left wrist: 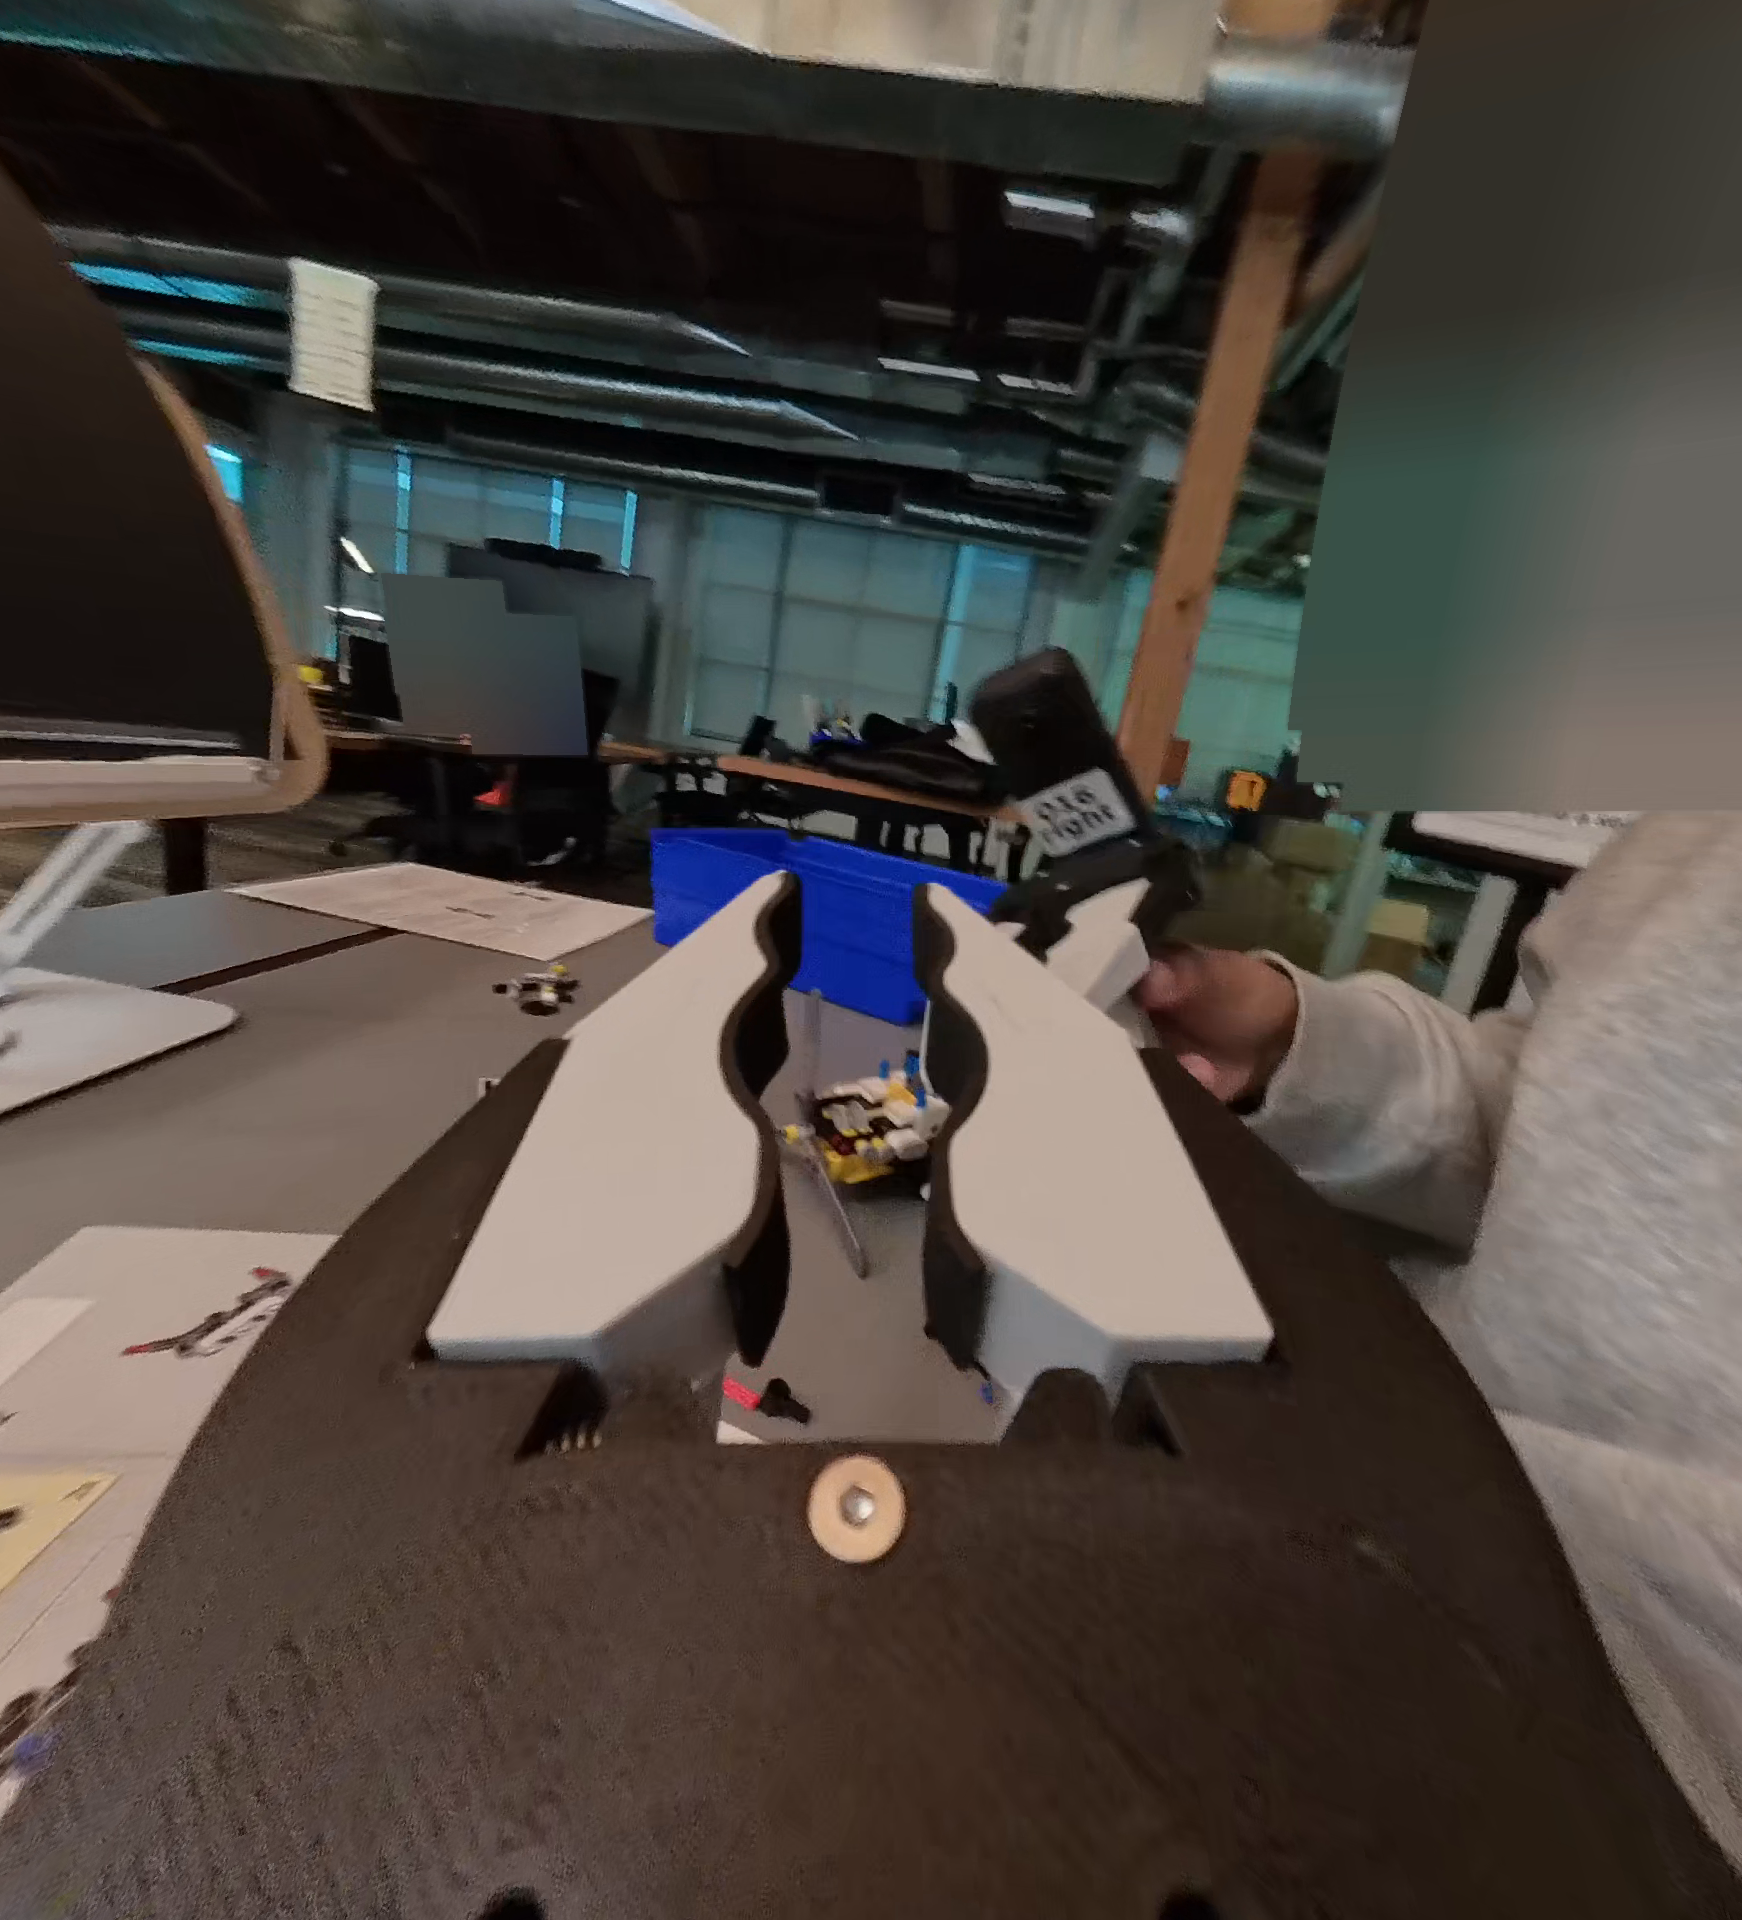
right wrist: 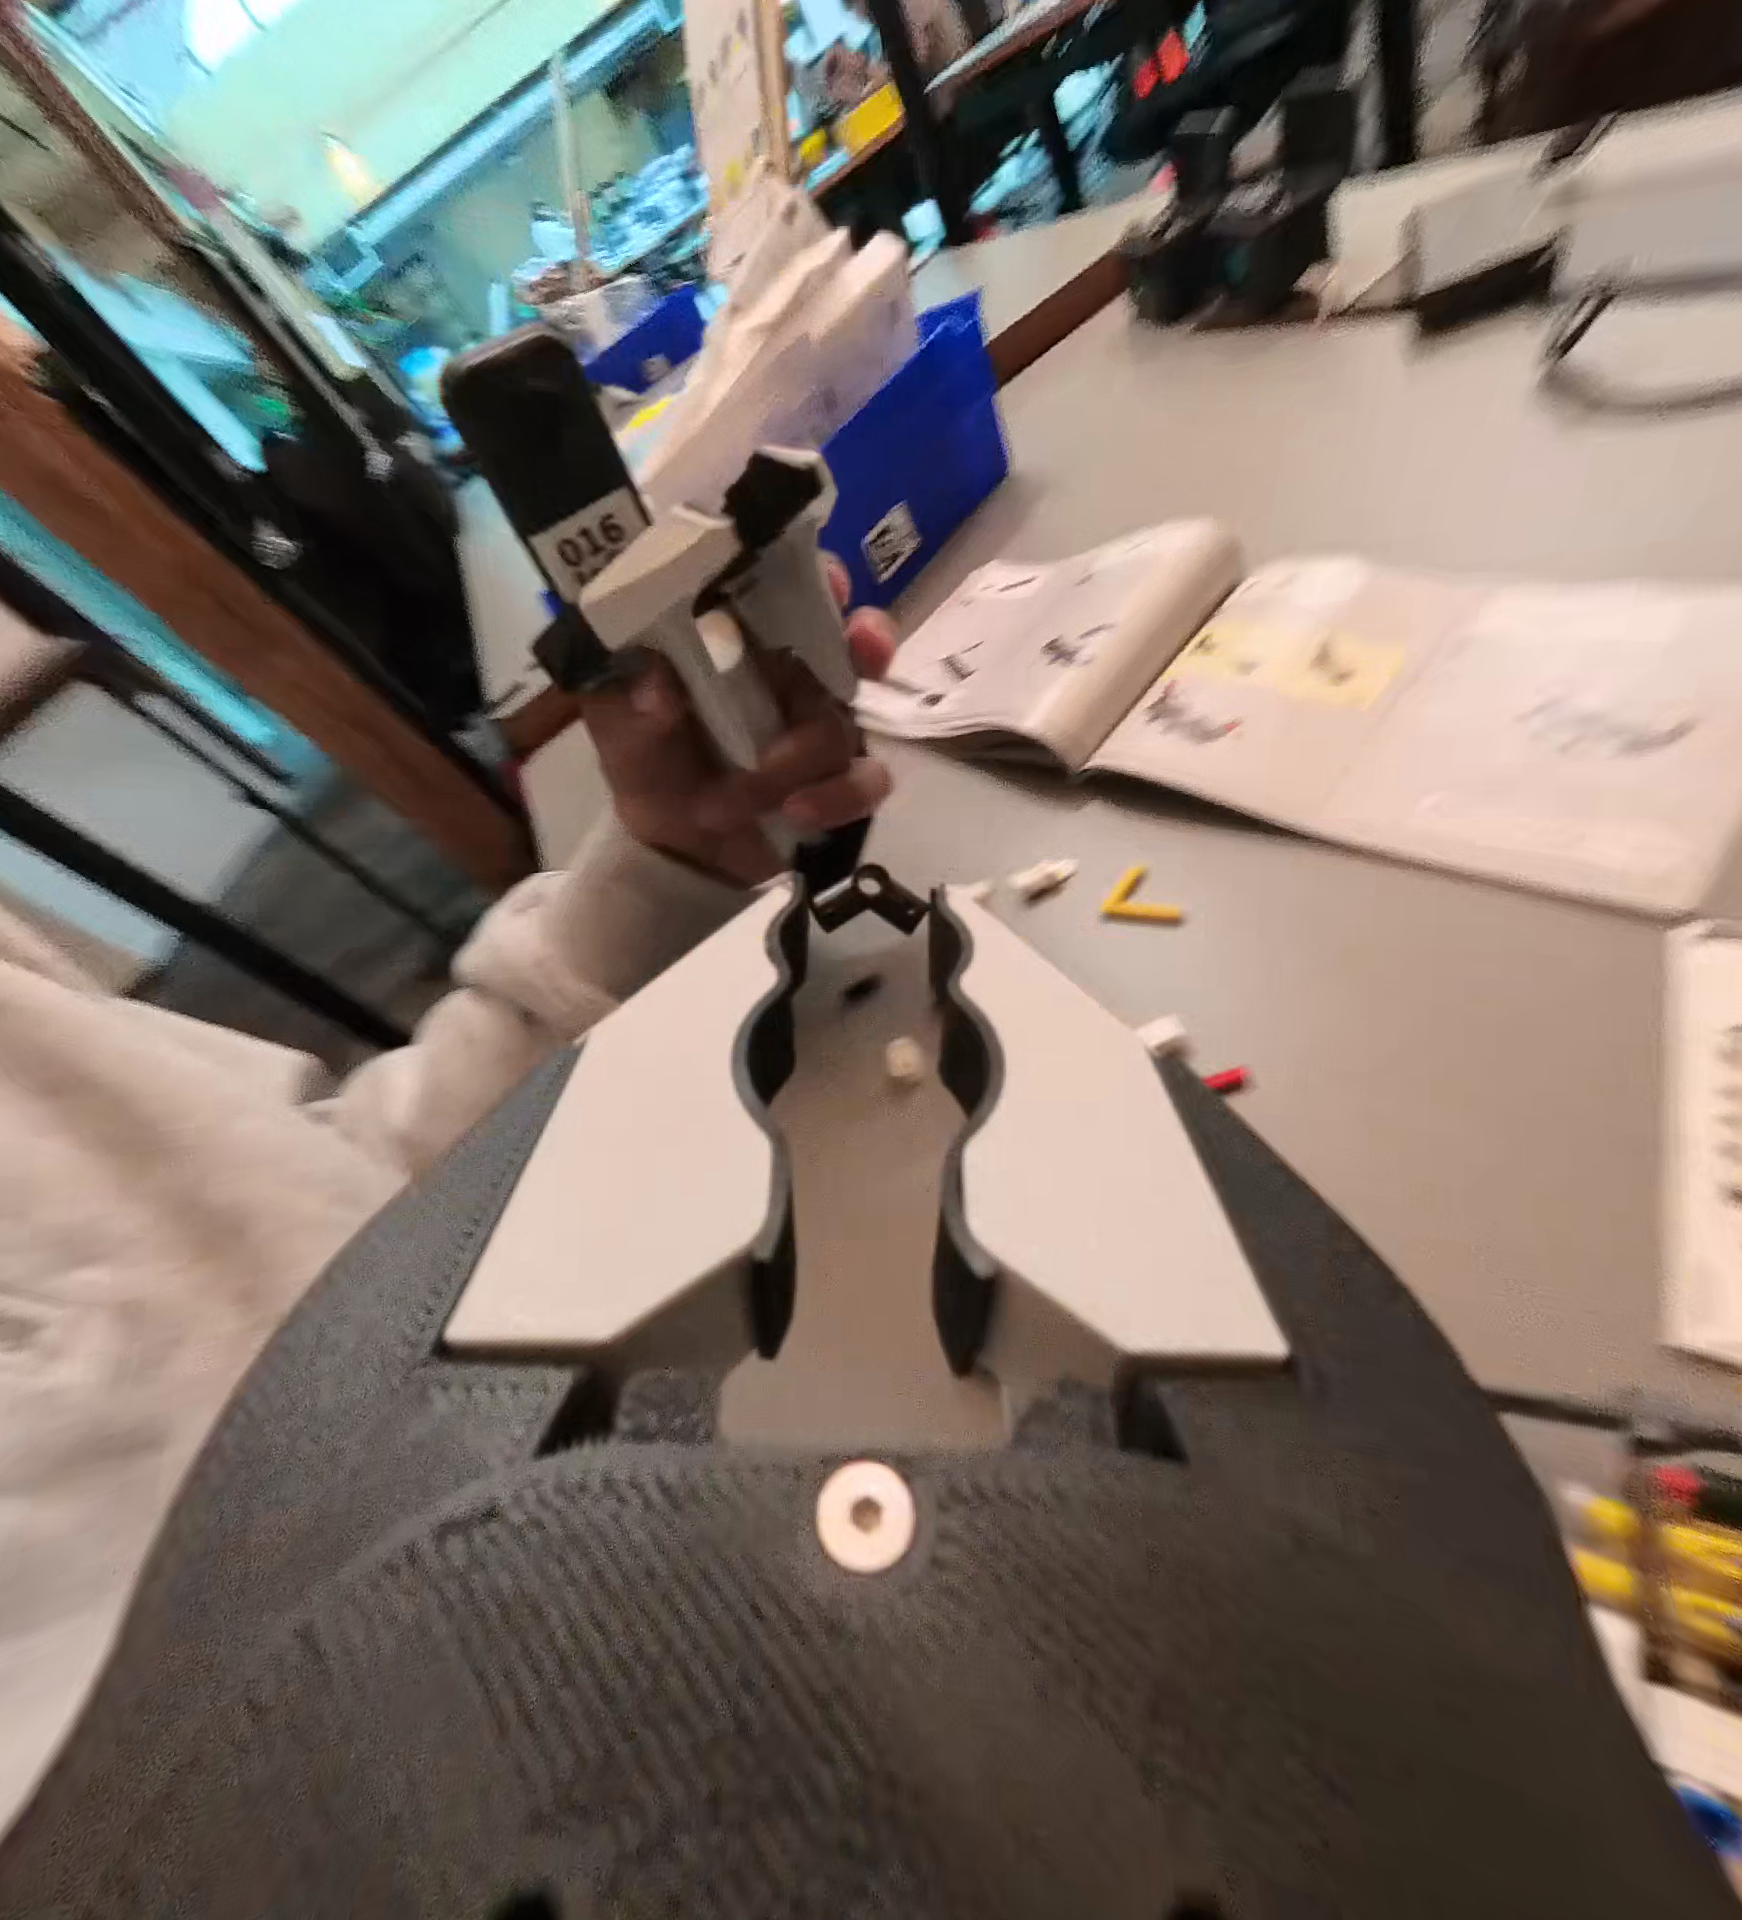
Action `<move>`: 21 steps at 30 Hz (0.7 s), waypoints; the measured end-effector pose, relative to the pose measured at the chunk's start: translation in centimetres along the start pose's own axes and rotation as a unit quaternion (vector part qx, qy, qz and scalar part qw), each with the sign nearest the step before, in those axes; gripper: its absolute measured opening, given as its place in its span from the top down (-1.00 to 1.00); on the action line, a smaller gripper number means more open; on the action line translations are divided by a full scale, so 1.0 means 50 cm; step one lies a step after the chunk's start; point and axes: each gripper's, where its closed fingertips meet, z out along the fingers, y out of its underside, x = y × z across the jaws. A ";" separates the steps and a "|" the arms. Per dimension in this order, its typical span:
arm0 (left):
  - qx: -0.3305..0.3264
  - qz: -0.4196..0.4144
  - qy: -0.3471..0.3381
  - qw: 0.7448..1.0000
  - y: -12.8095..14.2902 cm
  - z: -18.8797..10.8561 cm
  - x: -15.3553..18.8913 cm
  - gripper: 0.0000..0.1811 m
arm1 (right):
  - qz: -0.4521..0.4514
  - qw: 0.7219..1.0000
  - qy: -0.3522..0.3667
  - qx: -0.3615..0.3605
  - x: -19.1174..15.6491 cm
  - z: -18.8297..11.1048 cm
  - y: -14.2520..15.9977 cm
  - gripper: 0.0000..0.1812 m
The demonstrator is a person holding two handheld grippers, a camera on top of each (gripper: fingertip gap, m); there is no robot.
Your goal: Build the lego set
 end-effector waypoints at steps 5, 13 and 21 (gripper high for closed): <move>-0.086 -0.003 0.096 0.992 0.071 0.036 0.071 0.69 | 0.155 0.983 -0.090 -0.043 -0.016 0.003 0.026 0.77; -0.147 0.001 0.142 0.979 0.131 0.046 0.106 0.80 | 0.235 0.955 -0.165 -0.074 -0.037 -0.014 0.026 0.77; -0.151 -0.004 0.133 0.980 0.130 0.043 0.095 0.92 | 0.255 0.946 -0.200 -0.024 -0.039 -0.014 -0.003 0.78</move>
